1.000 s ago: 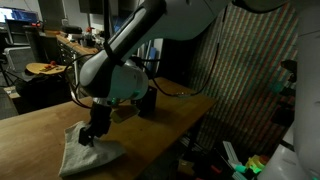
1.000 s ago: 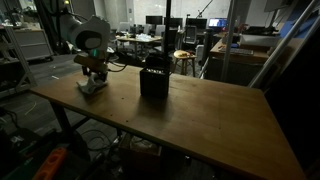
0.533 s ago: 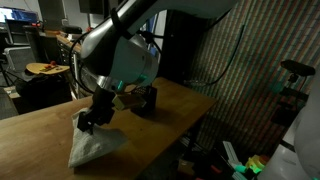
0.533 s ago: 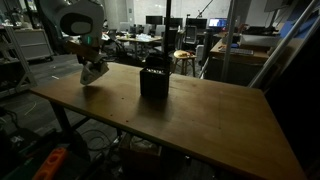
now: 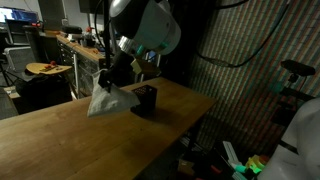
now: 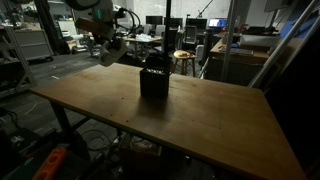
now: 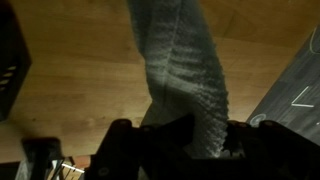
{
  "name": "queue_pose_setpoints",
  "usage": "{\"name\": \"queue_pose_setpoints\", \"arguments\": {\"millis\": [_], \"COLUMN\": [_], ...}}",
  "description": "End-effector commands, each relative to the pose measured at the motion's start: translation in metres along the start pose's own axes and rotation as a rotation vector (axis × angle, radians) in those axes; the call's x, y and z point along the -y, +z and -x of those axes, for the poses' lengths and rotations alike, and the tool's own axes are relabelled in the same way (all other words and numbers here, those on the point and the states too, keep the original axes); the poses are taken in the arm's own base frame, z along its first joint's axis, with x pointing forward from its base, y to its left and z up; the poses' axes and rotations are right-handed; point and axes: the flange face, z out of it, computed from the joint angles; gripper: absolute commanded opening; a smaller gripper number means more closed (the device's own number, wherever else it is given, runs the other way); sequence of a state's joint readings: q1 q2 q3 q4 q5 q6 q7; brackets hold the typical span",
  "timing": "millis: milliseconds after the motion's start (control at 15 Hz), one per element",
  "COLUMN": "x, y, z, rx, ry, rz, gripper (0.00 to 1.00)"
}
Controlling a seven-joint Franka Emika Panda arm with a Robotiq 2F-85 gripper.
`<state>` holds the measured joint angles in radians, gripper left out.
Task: Put the white towel in the black box
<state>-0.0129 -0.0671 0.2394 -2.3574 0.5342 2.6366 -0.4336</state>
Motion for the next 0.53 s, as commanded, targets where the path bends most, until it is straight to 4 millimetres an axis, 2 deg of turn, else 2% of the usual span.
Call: {"name": "queue_pose_setpoints", "arguments": {"millis": [0, 200, 467], "x": [-0.032, -0.06, -0.085], "y": [-0.05, -0.071, -0.085], "z": [-0.012, -0.019, -0.024], "rx": [-0.068, -0.099, -0.139], "ry": [0.012, 0.021, 0.025], "rz": [0.119, 0.21, 0.321], "gripper": [0.02, 0.01, 0.01]}}
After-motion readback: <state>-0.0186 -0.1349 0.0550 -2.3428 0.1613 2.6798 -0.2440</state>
